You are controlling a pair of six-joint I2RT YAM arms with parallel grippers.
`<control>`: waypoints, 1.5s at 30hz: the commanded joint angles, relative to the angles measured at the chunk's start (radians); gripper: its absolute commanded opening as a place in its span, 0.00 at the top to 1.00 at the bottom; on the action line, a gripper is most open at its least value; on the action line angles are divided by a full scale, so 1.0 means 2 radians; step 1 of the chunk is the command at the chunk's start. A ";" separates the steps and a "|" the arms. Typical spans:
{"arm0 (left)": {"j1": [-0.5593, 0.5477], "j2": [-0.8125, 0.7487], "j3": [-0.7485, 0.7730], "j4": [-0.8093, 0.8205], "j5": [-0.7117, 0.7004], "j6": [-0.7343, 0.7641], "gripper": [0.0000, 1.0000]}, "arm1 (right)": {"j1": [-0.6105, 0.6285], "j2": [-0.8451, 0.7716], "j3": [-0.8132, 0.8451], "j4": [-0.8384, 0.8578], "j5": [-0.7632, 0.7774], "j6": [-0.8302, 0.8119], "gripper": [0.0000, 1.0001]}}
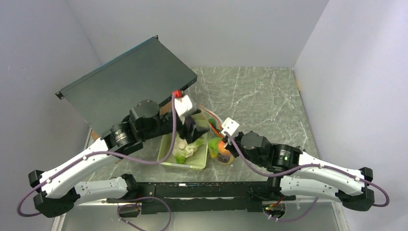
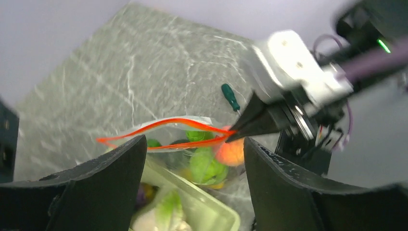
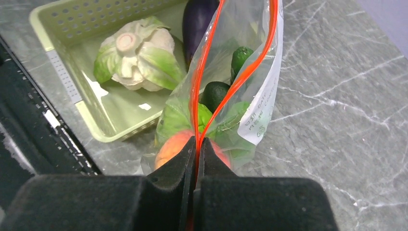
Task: Place the food in the zip-top bag and seal the zipper
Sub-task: Zip the zipper food storage bag at the center of the board.
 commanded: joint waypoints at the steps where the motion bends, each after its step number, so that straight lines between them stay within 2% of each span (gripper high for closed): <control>1: -0.024 -0.025 -0.030 0.026 0.146 0.269 0.18 | -0.003 -0.033 0.020 0.013 -0.045 -0.027 1.00; 5: -0.028 -0.002 -0.035 -0.019 0.170 0.400 0.13 | -0.004 -0.034 0.019 0.017 -0.057 -0.032 1.00; 9: -0.028 0.020 -0.060 0.014 0.173 0.464 0.13 | -0.004 -0.027 0.021 0.016 -0.065 -0.033 1.00; 15: -0.028 0.078 -0.042 0.002 0.217 0.493 0.12 | -0.004 -0.011 0.032 0.013 -0.076 -0.034 1.00; 20: -0.028 0.115 -0.017 -0.023 0.228 0.502 0.18 | -0.004 -0.006 0.035 0.011 -0.086 -0.036 1.00; 23: -0.023 0.110 -0.048 0.013 0.224 0.493 0.28 | -0.004 -0.010 0.029 0.017 -0.102 -0.039 1.00; 27: -0.022 0.088 -0.102 0.087 0.194 0.471 0.56 | -0.004 -0.009 0.025 0.018 -0.108 -0.038 1.00; 32: -0.022 0.068 -0.131 0.120 0.146 0.464 0.99 | -0.004 -0.009 0.012 0.033 -0.101 -0.032 1.00; 34: -0.022 0.061 -0.138 0.135 0.128 0.461 1.00 | -0.004 -0.010 0.008 0.041 -0.081 -0.017 1.00; 35: -0.022 0.059 -0.142 0.144 0.121 0.455 1.00 | -0.004 -0.014 0.006 0.046 -0.066 -0.010 0.97; 36: -0.022 0.057 -0.147 0.156 0.113 0.450 1.00 | -0.004 -0.021 -0.002 0.056 -0.045 0.000 0.88; 38: -0.022 0.058 -0.150 0.172 0.092 0.435 1.00 | -0.005 -0.041 -0.025 0.090 0.000 0.026 0.62; 40: -0.022 0.065 -0.141 0.191 0.066 0.411 1.00 | -0.004 -0.069 -0.054 0.133 0.020 0.040 0.43; 42: -0.022 0.075 -0.127 0.196 0.041 0.383 1.00 | -0.005 -0.097 -0.076 0.167 0.026 0.045 0.34; 45: -0.022 0.083 -0.112 0.209 0.016 0.340 1.00 | -0.005 -0.138 -0.096 0.189 0.041 0.045 0.29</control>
